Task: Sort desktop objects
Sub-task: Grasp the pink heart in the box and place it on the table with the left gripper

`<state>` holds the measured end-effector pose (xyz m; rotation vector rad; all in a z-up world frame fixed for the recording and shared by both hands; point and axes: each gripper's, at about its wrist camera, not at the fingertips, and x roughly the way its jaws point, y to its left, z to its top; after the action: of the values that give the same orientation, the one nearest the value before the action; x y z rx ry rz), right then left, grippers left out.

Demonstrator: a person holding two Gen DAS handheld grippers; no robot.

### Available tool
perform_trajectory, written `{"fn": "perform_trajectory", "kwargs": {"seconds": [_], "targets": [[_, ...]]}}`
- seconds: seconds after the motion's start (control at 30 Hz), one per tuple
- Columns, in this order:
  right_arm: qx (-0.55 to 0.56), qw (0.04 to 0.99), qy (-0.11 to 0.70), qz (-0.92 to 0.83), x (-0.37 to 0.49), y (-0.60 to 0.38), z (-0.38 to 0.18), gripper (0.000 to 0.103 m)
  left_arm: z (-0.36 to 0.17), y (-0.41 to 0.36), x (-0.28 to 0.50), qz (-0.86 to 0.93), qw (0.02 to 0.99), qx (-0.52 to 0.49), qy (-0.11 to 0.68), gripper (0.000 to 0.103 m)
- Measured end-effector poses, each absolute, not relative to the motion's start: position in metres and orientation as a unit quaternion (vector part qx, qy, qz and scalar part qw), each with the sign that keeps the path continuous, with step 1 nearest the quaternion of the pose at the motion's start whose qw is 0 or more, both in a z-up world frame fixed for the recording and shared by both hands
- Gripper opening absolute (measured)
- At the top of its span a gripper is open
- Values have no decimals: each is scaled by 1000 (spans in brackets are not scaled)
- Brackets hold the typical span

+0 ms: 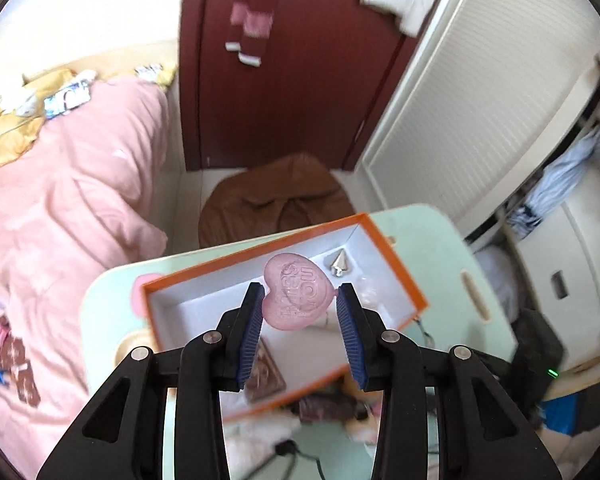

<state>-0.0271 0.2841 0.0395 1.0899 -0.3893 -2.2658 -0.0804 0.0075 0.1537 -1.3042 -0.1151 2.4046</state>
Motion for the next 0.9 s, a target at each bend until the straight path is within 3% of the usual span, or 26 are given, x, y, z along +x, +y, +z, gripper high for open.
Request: {"fn": "perform_trajectory", "kwargs": {"seconds": [0.2, 0.47, 0.9], "targets": [[410, 284, -139, -855, -28, 285, 36, 59, 148, -20, -26, 870, 191, -449, -73, 39], [411, 274, -132, -860, -26, 286, 34, 59, 72, -13, 22, 873, 152, -459, -70, 39], [421, 266, -109, -860, -30, 278, 32, 59, 16, -1, 28, 854, 154, -492, -68, 43]]}}
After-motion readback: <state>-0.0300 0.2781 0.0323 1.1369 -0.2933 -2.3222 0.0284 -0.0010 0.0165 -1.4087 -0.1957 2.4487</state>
